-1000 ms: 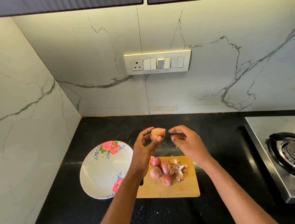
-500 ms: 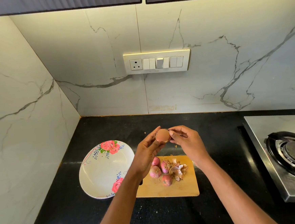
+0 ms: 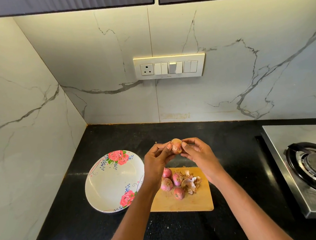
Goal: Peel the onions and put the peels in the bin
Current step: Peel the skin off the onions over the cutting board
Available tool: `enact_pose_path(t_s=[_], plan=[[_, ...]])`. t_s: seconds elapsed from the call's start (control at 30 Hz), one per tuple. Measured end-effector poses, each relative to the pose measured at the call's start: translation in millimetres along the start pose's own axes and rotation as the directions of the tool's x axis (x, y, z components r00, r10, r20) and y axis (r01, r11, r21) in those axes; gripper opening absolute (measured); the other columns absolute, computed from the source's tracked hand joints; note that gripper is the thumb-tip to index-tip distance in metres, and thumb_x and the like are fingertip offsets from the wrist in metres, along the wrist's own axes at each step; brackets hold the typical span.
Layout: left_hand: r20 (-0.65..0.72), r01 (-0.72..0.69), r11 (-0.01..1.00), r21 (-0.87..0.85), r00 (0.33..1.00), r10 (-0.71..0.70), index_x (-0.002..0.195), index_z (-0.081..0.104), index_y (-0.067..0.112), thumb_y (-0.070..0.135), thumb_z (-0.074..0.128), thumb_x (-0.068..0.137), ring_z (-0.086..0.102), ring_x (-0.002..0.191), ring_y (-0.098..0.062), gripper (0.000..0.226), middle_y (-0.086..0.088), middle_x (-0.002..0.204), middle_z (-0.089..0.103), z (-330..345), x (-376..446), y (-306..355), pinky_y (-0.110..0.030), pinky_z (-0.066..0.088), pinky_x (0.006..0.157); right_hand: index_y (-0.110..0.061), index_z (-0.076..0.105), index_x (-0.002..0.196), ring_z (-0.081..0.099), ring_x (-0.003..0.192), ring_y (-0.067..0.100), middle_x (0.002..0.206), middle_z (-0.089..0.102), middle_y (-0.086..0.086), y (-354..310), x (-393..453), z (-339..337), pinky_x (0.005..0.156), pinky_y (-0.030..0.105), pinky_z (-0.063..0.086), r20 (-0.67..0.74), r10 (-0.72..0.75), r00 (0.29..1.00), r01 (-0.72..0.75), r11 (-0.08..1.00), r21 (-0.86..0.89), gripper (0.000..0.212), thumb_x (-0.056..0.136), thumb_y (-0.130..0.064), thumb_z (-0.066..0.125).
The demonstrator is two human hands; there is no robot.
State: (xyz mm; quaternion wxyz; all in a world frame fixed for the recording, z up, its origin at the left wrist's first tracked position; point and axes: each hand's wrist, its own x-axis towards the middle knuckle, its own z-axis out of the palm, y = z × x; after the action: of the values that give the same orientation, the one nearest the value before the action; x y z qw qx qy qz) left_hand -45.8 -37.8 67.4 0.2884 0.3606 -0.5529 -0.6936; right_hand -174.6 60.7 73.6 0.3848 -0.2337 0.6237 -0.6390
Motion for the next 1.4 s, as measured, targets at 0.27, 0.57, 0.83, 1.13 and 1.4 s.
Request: enact_pose_path(t_s=[0.27, 0.57, 0.83, 1.13, 1.4], plan=[[0.041, -0.041, 0.991, 0.131, 0.999, 0.036, 0.116, 0.068, 0.022, 0.029, 0.064, 0.097, 0.072, 0.105, -0.019, 0.021, -0.001, 0.114, 0.073, 0.1, 8.6, -2.8, -0.033, 0.061, 0.090, -0.018, 0.068, 0.121, 0.072, 0.105, 0.016, 0.109, 0.076, 0.002, -2.0, -3.4, -0.4, 0.086, 0.030, 0.059, 0.018, 0.002, 1.000, -0.002, 1.000, -0.017, 0.029, 0.094, -0.030, 0.067], [0.150, -0.087, 0.967, 0.240, 0.987, 0.052, 0.111, 0.072, 0.023, 0.030, 0.073, 0.091, 0.073, 0.100, -0.017, 0.021, 0.002, 0.106, 0.076, -7.0, 15.8, 7.6, -0.040, 0.062, 0.089, -0.023, 0.069, 0.121, 0.075, 0.095, 0.017, 0.106, 0.076, -0.001, -3.6, -2.0, -4.3, 0.089, 0.039, 0.061, 0.010, -0.022, 1.000, 0.023, 0.990, -0.139, 0.032, 0.092, -0.038, 0.070], [0.128, -0.069, 0.965, 0.253, 0.991, 0.037, 0.117, 0.072, 0.016, 0.022, 0.064, 0.098, 0.074, 0.098, -0.019, 0.021, -0.002, 0.107, 0.075, -5.8, 13.8, 2.1, -0.040, 0.061, 0.090, -0.024, 0.070, 0.117, 0.074, 0.096, 0.016, 0.106, 0.075, -0.001, -1.0, -3.4, -5.8, 0.087, 0.036, 0.061, -0.004, 0.002, 1.000, -0.003, 0.989, -0.145, 0.028, 0.093, -0.039, 0.068], [0.211, -0.014, 0.996, 0.093, 0.977, -0.006, 0.133, 0.064, 0.026, 0.034, 0.057, 0.098, 0.067, 0.114, -0.011, 0.036, 0.007, 0.123, 0.071, -2.7, 3.1, 5.3, -0.022, 0.056, 0.089, -0.014, 0.065, 0.113, 0.075, 0.083, 0.024, 0.092, 0.076, 0.006, -5.3, -5.4, -1.5, 0.072, 0.028, 0.060, 0.001, 0.038, 0.999, -0.037, 0.995, -0.091, 0.032, 0.098, -0.042, 0.060], [0.194, 0.041, 0.999, 0.000, 0.980, -0.040, 0.131, 0.063, 0.027, 0.043, 0.057, 0.091, 0.068, 0.115, -0.014, 0.043, 0.005, 0.122, 0.072, 1.4, 1.0, 7.3, -0.028, 0.056, 0.096, -0.018, 0.064, 0.123, 0.075, 0.083, 0.024, 0.095, 0.075, 0.007, -6.2, -9.8, -2.1, 0.070, 0.030, 0.062, 0.084, -0.052, 0.995, 0.067, 0.978, -0.196, 0.026, 0.102, -0.032, 0.056]])
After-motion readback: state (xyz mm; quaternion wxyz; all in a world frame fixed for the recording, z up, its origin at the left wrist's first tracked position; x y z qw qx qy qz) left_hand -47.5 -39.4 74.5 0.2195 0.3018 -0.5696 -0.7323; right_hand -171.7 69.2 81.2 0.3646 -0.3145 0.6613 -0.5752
